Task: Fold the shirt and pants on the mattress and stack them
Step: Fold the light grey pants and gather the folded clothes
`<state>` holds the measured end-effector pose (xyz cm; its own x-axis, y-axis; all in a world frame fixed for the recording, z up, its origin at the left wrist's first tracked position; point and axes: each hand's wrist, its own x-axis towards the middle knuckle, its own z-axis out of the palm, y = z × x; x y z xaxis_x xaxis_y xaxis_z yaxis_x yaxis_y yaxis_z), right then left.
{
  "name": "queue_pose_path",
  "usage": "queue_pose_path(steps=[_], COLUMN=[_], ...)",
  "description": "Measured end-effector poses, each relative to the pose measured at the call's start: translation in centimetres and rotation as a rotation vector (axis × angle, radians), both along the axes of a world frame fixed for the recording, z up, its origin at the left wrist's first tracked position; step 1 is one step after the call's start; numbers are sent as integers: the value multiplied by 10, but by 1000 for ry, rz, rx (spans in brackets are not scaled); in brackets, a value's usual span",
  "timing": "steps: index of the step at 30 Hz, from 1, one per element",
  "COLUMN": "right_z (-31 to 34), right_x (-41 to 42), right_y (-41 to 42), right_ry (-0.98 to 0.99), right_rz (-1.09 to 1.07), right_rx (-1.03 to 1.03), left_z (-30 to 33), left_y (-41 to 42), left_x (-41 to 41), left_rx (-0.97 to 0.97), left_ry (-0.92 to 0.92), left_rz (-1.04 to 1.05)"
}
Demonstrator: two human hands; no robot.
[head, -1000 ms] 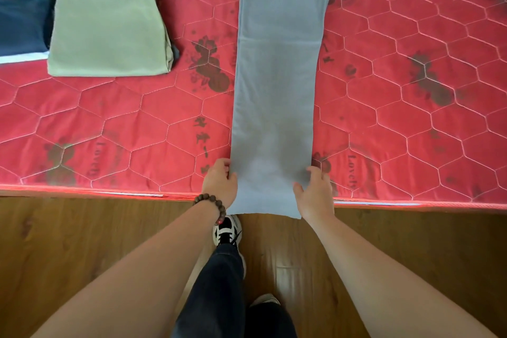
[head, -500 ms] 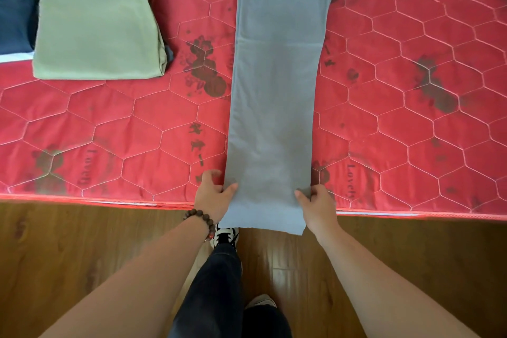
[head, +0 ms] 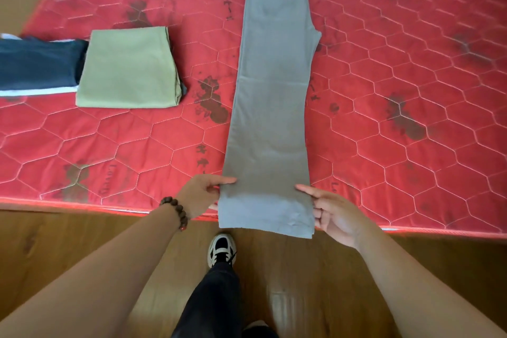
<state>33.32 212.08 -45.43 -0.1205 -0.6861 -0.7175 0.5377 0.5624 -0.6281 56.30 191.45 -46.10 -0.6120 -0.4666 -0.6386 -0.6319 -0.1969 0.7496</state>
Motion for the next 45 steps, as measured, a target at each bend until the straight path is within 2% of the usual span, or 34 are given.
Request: queue_pose_path(steps=[2,6,9,11,15,17,19,22,28,35,39,43,45], right_z=[14,48,80,108,176,199,216,230,209,153,127,87,46], right_x=[-5,-3,-1,2,9,6,1,-9,-44,-121,-179,-236,-260], right_y=[4,8,12,17,25,19,4,-30,-104,-208,-273,-334,-358], right_ry=[-12,146,449,647,659,744,747,709,721,810,863,854,807], right_rz=[48,1,68,130,152,147,64,-107,-180,-286,-292,-287,-271], right_rx=[-43,-73,-21,20,-176,-173,-204,-259,-324,-283,-295,-323,-258], left_z=[18,59,96,121,173,199,221,238,221,174,145,96,48], left_y=[1,9,18,23,31,31,25,3,-69,-185,-250,-308,-325], left_x=[-1,-4,-1,4,11,5,-8,-29,-80,-172,-229,-274,-290], left_rx=[-124,-301,-321,-302,-246,-263,-214,-257,-317,-213,-283,-381,-416], left_ry=[15,52,126,142,116,163,278,336,411,418,422,384,304], left_rz=[-15,-11,6,-68,-90,-24,63,130,256,202,179,195,175])
